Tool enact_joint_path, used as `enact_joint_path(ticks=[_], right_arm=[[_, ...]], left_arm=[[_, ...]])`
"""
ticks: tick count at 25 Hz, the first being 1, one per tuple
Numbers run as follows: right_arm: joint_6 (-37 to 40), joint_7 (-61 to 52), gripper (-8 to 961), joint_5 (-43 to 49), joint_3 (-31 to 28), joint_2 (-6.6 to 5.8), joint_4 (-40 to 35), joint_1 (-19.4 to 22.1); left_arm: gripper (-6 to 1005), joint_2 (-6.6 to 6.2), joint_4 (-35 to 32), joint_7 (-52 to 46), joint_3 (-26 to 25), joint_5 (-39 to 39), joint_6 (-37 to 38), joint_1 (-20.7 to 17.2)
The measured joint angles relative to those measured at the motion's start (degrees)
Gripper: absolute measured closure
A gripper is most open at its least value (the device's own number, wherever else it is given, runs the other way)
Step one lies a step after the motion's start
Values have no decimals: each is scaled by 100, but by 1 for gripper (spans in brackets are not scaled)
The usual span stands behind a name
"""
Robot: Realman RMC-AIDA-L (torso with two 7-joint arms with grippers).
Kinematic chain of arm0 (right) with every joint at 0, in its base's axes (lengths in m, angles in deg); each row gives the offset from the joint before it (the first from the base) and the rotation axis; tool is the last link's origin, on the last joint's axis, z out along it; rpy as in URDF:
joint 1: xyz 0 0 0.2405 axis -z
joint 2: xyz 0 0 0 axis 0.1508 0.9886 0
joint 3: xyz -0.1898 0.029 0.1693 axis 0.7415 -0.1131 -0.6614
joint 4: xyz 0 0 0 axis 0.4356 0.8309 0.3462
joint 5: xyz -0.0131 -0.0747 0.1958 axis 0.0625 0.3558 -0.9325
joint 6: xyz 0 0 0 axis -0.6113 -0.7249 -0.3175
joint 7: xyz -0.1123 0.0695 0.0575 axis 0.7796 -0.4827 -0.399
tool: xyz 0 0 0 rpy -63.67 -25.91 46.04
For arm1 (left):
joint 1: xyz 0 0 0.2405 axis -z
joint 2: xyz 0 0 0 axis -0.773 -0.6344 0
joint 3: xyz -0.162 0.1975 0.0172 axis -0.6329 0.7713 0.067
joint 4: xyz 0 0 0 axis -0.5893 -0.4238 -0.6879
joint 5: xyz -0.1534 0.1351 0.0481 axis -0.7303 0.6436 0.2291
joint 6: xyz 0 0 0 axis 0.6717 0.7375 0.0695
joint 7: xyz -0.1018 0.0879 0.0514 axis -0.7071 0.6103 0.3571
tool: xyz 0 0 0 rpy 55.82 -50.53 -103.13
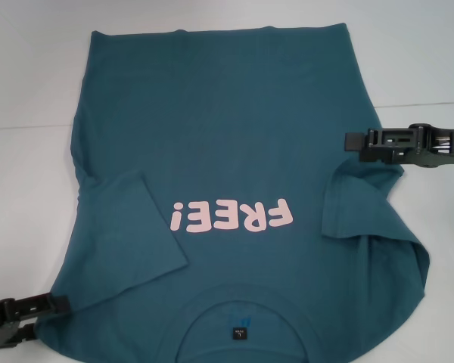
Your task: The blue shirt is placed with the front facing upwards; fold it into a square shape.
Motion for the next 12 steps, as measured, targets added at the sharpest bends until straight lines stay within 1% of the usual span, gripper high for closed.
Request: enact_joint_path(ticks=[7,12], right_arm=[[-21,-2,223,-1,-38,0,7,8],[-21,5,224,-2,-90,0,9,6]], left_arm=[[49,-6,156,-36,172,3,-73,115],[56,-4,142,-217,182,-65,-13,152]])
